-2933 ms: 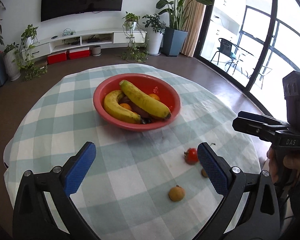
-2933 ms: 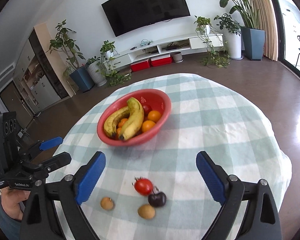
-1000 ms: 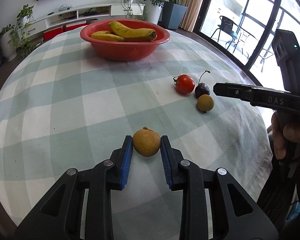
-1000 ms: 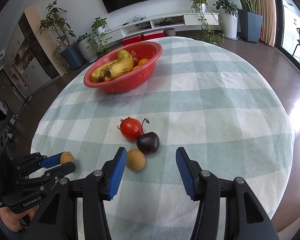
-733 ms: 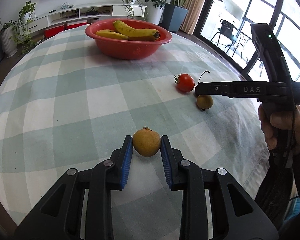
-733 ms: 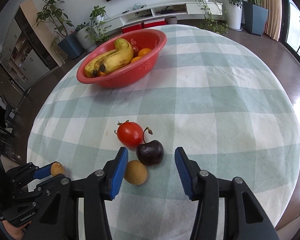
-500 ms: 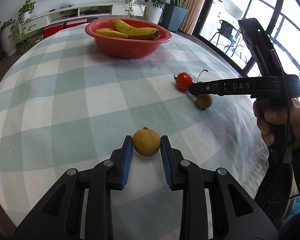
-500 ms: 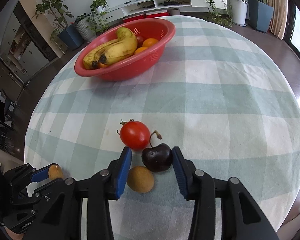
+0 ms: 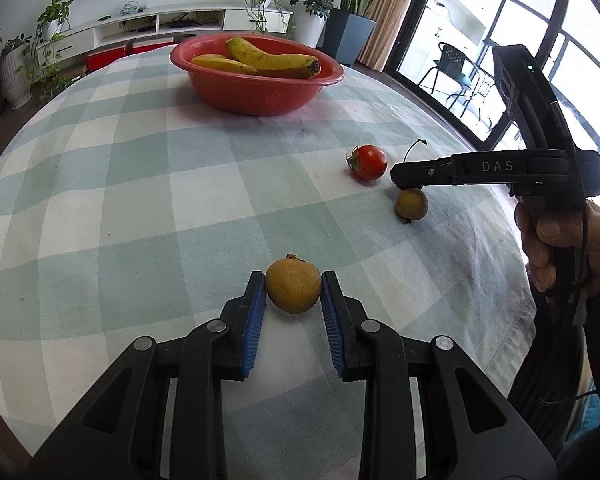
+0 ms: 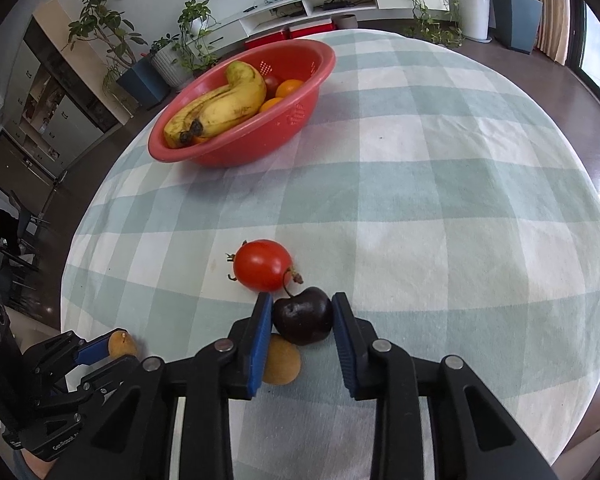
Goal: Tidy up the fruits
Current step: 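Grasp the brown kiwi with the left gripper while the right gripper grasps the dark plum, then carry the kiwi and plum into the red bowl and open both grippers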
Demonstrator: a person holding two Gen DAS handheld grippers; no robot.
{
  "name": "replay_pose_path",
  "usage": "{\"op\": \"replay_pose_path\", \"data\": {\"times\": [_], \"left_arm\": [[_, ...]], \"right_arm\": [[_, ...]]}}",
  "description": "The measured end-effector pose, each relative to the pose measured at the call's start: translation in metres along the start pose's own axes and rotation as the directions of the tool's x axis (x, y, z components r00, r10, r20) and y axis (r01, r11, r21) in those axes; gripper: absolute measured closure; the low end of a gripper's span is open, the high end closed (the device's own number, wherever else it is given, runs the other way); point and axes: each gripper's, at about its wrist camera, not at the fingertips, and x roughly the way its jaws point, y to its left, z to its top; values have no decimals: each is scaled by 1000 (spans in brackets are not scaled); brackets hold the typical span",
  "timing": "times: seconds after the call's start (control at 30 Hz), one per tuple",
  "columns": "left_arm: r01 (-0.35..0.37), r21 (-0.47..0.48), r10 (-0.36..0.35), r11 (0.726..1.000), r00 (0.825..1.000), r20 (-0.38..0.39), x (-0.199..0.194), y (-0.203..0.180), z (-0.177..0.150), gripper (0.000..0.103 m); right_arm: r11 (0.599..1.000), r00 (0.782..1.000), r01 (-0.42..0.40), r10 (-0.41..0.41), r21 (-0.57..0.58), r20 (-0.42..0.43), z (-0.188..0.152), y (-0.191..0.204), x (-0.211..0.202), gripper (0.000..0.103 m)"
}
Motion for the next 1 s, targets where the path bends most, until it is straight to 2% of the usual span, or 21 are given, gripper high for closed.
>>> {"op": "replay_pose_path", "data": {"times": [0.17,0.47,0.7,0.87,1.0], "left_arm": [[4,-9,-4,1000,1000,11,-4,2,3,77],[-32,-19,33,999,997,73,-29,19,29,77],[-95,11,92,995,985,148,-58,38,88,77],[-127,47,116,991,976,186,-67,42,147,77],[-142,92,122,986,974,193,-58,35,190,77]], "right_arm": [[998,996,-53,51,28,67,0,-4,-22,70],[997,980,-63,51,55,190,20,-20,-68,70],[999,955,-36,30,13,296,60,-17,-102,70],[997,930,-22,49,-77,365,97,7,-118,70],[990,927,-20,71,-140,369,125,30,-110,70]]}}
